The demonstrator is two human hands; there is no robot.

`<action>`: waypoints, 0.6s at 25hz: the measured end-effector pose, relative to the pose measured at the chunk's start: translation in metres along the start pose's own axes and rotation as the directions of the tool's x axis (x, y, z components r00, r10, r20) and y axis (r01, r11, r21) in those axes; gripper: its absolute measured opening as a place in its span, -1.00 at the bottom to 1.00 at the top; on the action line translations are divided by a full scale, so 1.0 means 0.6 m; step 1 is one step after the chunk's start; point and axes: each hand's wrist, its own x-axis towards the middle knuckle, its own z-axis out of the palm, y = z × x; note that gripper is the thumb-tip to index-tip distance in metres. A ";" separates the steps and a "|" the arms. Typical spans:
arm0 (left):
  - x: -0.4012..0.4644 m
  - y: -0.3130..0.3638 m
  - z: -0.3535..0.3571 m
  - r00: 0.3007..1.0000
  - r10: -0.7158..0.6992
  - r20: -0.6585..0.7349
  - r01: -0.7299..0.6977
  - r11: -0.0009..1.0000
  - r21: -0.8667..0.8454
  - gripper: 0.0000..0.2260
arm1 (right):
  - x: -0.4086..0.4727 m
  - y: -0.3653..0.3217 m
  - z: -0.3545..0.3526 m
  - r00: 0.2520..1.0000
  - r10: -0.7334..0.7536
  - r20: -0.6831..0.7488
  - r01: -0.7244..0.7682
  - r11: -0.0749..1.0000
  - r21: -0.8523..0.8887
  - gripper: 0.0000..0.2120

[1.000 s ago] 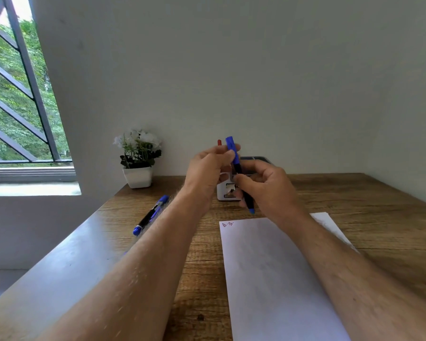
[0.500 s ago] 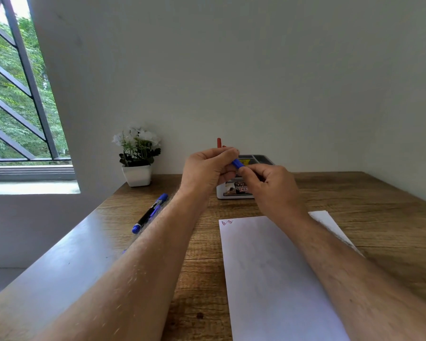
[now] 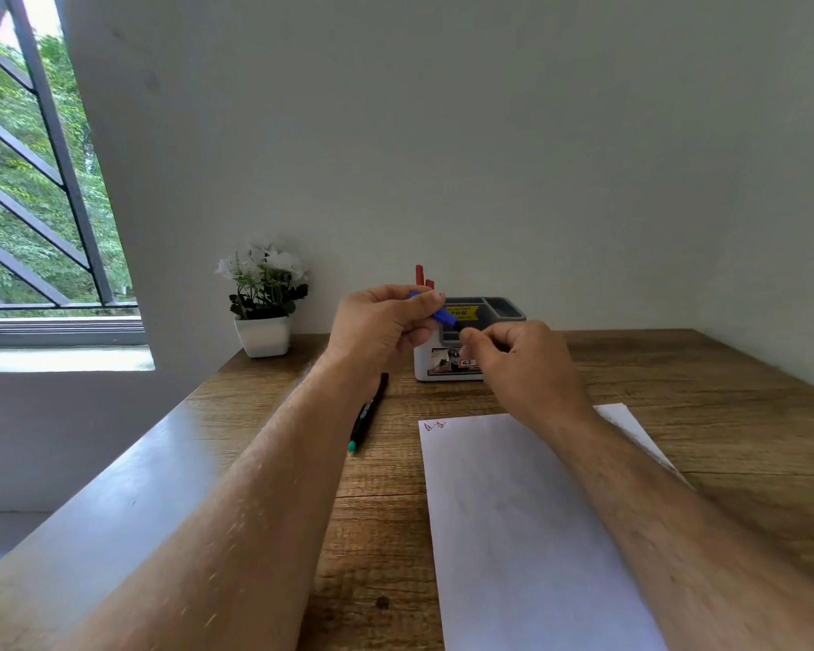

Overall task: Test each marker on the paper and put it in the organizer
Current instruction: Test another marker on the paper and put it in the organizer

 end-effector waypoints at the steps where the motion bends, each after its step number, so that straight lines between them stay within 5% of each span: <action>1: 0.001 0.002 -0.005 1.000 -0.010 -0.020 0.009 1.000 -0.012 -0.79 | 0.001 0.002 0.001 1.000 0.020 0.010 -0.021 1.000 0.002 -0.76; 4: 0.008 0.006 -0.021 0.996 -0.028 -0.079 0.015 0.987 -0.162 -0.71 | 0.005 0.001 -0.004 0.988 0.146 0.053 -0.153 0.973 0.171 -0.80; 7: 0.009 0.005 -0.022 0.994 -0.085 -0.072 0.068 0.975 -0.211 -0.74 | 0.006 -0.011 -0.017 0.958 0.226 0.178 -0.287 0.793 0.537 -0.82; 11: 0.000 0.007 -0.012 0.988 -0.152 -0.013 0.153 0.986 0.059 -0.74 | 0.001 -0.020 -0.024 0.935 0.198 0.294 -0.354 0.590 0.726 -0.82; 15: 0.000 0.003 -0.012 0.981 -0.192 -0.012 0.184 0.917 0.354 -0.83 | -0.002 -0.020 -0.023 0.913 0.181 0.366 -0.401 0.567 0.720 -0.76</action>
